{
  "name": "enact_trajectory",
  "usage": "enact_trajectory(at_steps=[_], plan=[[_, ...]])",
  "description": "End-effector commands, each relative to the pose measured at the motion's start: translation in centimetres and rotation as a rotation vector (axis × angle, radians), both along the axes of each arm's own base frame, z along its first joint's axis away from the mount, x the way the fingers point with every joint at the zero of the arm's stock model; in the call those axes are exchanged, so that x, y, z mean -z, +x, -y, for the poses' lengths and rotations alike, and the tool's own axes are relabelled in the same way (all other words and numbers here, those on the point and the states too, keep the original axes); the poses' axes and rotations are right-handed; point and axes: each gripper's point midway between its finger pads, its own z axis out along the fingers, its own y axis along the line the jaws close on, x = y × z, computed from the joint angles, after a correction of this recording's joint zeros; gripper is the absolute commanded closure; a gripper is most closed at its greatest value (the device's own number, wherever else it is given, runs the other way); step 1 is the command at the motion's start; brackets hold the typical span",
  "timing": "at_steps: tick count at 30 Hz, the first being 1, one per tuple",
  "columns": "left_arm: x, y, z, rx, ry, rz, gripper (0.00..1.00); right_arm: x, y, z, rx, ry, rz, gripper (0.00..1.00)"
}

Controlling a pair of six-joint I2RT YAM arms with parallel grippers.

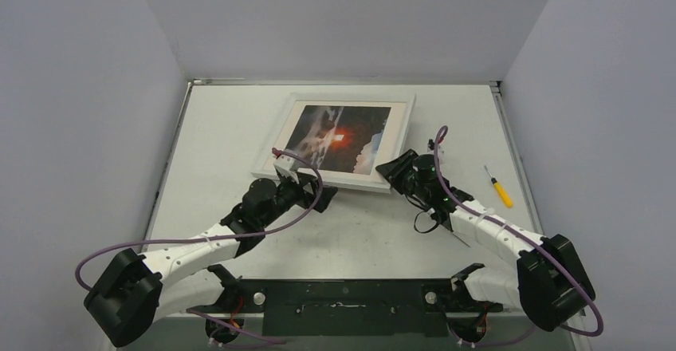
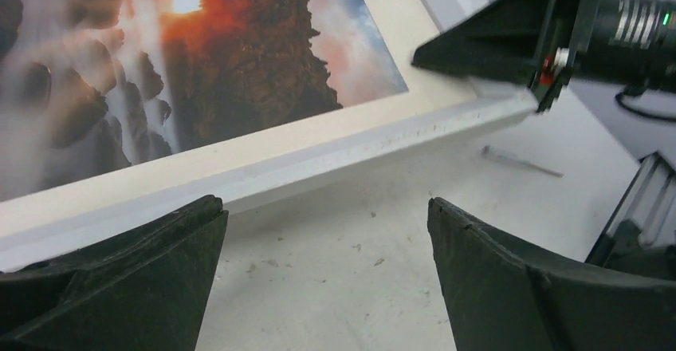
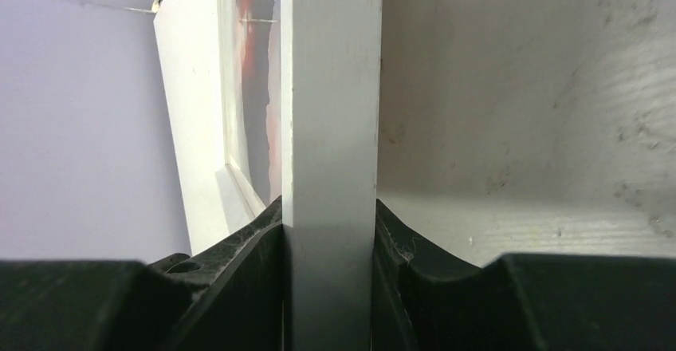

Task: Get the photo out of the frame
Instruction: Turn over the photo frame at the center of the board.

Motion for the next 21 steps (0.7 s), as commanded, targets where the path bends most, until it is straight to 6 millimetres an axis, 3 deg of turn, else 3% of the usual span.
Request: enact_trajectory(at_steps=[1,5,9,14,21], plan=[[-2.6,0.2,1.5,0.147,0.129,0.241,0.04,-5.2,2.6,2.1,-0.03,-0.123,0.145,0.95],[-2.0,1.1,2.8,0.195,0.176,0.327,0.04,-7.1,3.3,3.1,-0.063,-0.201,0.153,0.95],[0.0,2.0,6.4,0.337,0.223,0.365,0.04,-8.0,3.7,4.4,-0.074,-0.251,0.137,0.95],[1.6,3.3,10.9,0.475,0.26,0.295,0.04,-9.0,4.2,7.6,-0.044,-0.293,0.121,0.95],[3.2,4.6,14.6,0.538,0.382,0.364,0.04,-9.8,3.9,11.0,-0.01,-0.327,0.105,0.95]])
